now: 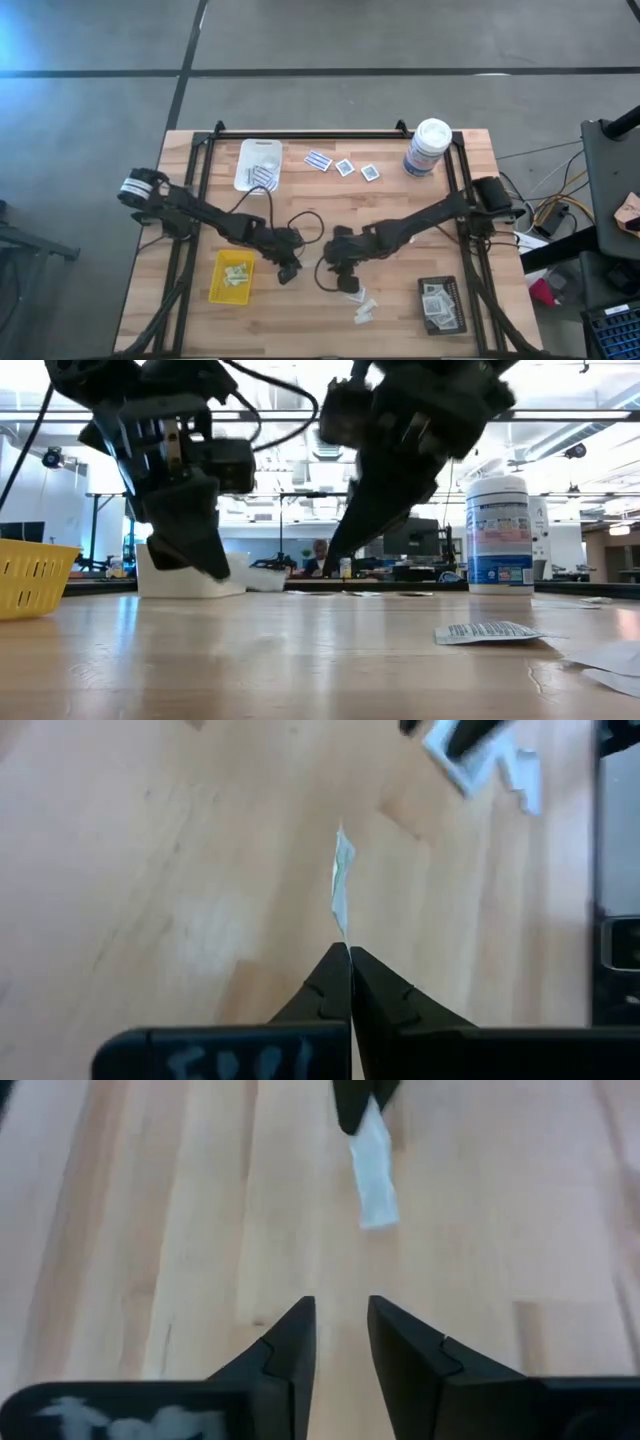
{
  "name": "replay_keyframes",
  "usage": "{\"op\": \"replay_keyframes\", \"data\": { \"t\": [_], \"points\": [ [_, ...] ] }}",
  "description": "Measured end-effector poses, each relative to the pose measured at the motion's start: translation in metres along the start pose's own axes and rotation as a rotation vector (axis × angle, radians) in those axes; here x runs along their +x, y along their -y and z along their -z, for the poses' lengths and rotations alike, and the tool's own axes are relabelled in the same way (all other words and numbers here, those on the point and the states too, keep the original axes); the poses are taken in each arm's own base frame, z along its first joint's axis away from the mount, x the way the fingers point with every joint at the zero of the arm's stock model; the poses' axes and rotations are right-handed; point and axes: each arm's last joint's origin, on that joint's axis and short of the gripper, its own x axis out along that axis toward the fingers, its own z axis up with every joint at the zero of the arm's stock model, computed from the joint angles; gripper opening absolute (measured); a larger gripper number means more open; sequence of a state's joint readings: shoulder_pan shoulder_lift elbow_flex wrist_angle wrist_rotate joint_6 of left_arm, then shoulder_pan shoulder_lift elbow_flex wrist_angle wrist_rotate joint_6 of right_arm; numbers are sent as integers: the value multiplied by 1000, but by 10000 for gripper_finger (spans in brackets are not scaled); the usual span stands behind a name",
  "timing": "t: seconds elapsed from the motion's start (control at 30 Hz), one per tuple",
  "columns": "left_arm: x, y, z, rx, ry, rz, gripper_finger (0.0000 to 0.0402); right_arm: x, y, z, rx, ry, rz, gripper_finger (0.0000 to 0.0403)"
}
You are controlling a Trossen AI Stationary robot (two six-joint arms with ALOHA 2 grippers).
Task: Pick & Place First Aid Supplies
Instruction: Put the green bandage into the yellow bin
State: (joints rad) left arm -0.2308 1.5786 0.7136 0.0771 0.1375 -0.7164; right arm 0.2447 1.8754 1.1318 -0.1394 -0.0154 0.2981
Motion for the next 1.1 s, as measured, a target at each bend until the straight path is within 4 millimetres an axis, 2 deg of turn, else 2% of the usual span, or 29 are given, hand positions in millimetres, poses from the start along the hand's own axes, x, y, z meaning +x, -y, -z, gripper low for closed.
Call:
{"op": "replay_keyframes", "data": {
  "t": [0.23, 0.4, 0.57, 0.77, 1.1],
  "points": [
    [-26, 16, 8, 14, -26, 10, 0, -30, 3, 18, 65, 24, 60, 73],
    [-53, 31, 19, 3, -33, 7, 0, -40, 6, 31, 112, 52, 104, 68],
    [-82, 39, 34, -50, -41, -39, 0, -40, 9, 40, 140, 40, 120, 74],
    [-112, 37, 52, -137, -94, -115, 0, -35, 11, 44, 147, 30, 137, 80],
    [-138, 28, 75, -261, -206, -242, 0, -34, 10, 41, 146, 92, 112, 63]
  ]
}}
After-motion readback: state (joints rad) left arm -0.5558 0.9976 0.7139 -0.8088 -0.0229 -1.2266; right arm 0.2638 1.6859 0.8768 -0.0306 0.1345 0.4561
